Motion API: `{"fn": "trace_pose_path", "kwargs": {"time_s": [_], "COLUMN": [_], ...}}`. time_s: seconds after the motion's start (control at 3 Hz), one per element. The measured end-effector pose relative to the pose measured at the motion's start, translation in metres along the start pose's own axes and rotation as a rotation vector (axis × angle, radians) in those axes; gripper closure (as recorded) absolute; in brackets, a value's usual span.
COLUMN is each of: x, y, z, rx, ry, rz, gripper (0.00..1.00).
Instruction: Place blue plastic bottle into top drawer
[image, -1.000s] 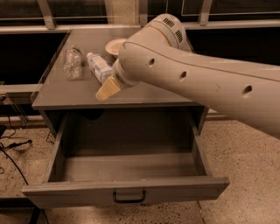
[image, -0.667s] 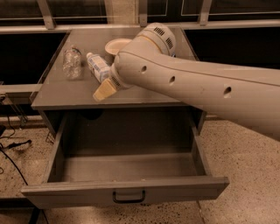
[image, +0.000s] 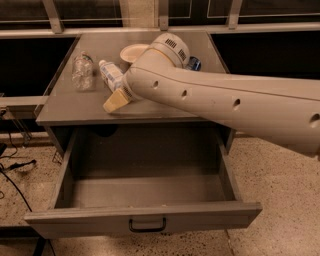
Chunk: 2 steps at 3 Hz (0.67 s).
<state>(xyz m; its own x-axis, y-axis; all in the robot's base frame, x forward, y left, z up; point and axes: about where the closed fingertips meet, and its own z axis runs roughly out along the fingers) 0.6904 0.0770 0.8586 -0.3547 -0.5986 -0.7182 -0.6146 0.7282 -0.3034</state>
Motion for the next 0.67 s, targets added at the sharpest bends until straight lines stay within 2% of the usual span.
{"fn": "trace_pose_path", "kwargs": {"time_s": [0.67], "x": [-0.015], "y": [-0.011], "z": [0.022], "rx": [0.038], "ry": [-0.015], "rz": [0.04], "gripper": [0.0]}}
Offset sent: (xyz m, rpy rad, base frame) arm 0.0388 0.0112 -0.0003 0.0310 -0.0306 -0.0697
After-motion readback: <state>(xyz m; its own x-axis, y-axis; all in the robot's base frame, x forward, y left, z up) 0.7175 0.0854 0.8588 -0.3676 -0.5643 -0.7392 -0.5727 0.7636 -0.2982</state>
